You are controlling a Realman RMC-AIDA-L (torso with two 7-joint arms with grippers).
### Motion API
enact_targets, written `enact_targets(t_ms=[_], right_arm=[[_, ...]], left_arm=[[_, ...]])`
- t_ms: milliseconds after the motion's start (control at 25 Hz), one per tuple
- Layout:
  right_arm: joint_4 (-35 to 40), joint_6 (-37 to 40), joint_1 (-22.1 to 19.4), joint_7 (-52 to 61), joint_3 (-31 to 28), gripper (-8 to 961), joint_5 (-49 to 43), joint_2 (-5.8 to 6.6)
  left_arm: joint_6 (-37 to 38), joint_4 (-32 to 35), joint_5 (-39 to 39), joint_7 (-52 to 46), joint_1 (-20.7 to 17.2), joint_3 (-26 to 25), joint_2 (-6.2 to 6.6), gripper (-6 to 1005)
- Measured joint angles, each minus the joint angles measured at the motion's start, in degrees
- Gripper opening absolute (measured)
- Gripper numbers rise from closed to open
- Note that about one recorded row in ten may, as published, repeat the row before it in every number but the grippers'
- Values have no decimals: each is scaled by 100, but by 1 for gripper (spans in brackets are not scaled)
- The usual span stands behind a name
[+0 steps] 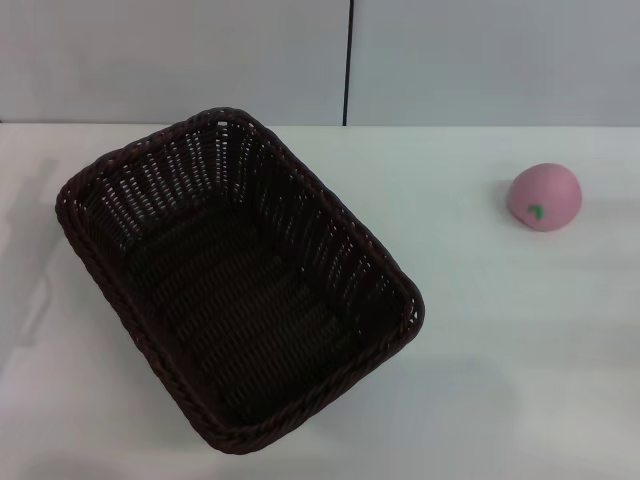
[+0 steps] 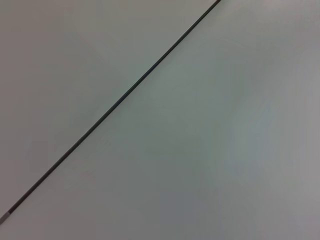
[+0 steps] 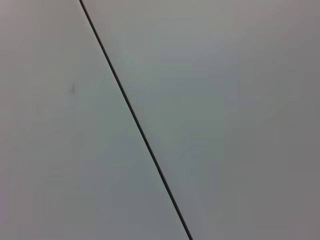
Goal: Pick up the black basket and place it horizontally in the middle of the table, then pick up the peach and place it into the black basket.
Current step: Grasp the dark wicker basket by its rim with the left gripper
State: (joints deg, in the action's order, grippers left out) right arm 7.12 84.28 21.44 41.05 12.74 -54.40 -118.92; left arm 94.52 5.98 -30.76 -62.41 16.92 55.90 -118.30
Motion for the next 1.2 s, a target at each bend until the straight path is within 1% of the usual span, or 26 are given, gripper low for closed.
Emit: enact_targets(t_ms=[320,600,760,880,960,1000,1040,1080,1160,1200], right_arm=[[0,-10,7,0,0,742,0,0],[0,-73,9,-1,0,743,0,0],[0,-83,9,0,1,743,0,0],[0,-88,16,-1,0,743,0,0],[0,-88,24,-1,0,742,0,0],[0,-89,25,-1,1,742,0,0],[0,-89,26,-1,0,742,0,0],[0,-89,26,-1,0,742,0,0],[0,-88,26,-1,0,742,0,-4],[-4,-88,26,-1,1,742,0,-6]], left_arm=[[-15,0,0,0,26,0,0,810],[-191,9,-3,-50,57,27,10,808],[-359,133,-13,-315,119,236,28,806],[-578,460,-19,-523,200,541,74,805],[-716,727,-19,-685,224,717,144,805],[-800,893,-41,-826,242,845,217,804],[-933,1210,-226,-1149,309,1037,418,804],[-933,1210,-226,-1149,309,1037,418,804],[-1003,1469,-588,-1480,393,1078,601,803],[-1028,1674,-976,-1747,462,1055,750,803]])
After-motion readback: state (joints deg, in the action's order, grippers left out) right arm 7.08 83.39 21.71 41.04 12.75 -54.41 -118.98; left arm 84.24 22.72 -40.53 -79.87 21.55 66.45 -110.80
